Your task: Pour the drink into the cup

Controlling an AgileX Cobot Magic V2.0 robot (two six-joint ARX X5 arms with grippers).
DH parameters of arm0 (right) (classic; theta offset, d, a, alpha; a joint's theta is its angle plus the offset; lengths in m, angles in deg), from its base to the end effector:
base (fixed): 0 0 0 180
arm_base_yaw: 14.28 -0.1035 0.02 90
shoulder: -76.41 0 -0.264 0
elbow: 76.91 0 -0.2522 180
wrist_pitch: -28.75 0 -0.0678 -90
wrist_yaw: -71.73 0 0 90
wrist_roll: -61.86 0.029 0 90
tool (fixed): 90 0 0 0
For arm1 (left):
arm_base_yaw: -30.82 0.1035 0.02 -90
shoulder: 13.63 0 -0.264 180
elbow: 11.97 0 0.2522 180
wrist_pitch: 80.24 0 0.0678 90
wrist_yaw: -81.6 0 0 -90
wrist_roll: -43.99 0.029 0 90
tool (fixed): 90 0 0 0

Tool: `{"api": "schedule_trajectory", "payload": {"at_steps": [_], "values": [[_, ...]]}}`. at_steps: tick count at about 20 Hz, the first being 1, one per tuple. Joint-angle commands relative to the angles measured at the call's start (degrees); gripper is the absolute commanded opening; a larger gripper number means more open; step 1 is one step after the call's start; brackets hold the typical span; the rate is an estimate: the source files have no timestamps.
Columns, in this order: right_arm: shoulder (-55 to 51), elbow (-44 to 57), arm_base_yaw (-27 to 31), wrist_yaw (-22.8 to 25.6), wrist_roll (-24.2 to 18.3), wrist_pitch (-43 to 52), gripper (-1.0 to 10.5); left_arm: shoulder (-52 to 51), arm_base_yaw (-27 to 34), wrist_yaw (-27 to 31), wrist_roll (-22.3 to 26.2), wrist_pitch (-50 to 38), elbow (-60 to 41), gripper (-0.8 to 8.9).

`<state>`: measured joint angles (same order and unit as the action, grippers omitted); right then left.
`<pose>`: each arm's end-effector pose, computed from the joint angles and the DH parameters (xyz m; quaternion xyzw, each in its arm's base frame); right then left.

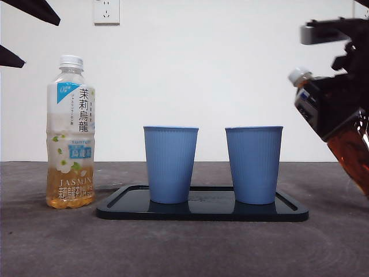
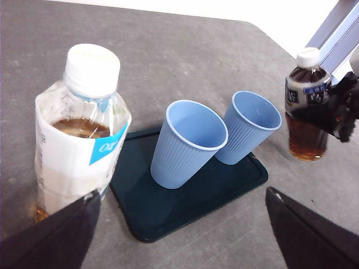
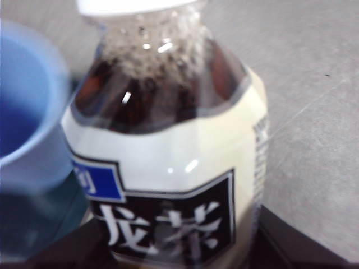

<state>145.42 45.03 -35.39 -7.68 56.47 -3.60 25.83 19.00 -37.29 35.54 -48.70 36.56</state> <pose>0.2287 0.0826 0.2360 -0.1442 0.3505 0.1018 0.9198 0.1453 -0.0447 0.2754 -0.0966 0.2173 -0.3260 0.9150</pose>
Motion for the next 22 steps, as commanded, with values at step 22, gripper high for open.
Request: {"api": "schedule_trajectory", "payload": {"at_steps": [22], "values": [[11.76, -18.51, -15.69, 36.44, -26.60, -25.16, 1.9, 0.22, -0.20, -0.33, 0.92, -0.96, 1.05, 4.68]]}}
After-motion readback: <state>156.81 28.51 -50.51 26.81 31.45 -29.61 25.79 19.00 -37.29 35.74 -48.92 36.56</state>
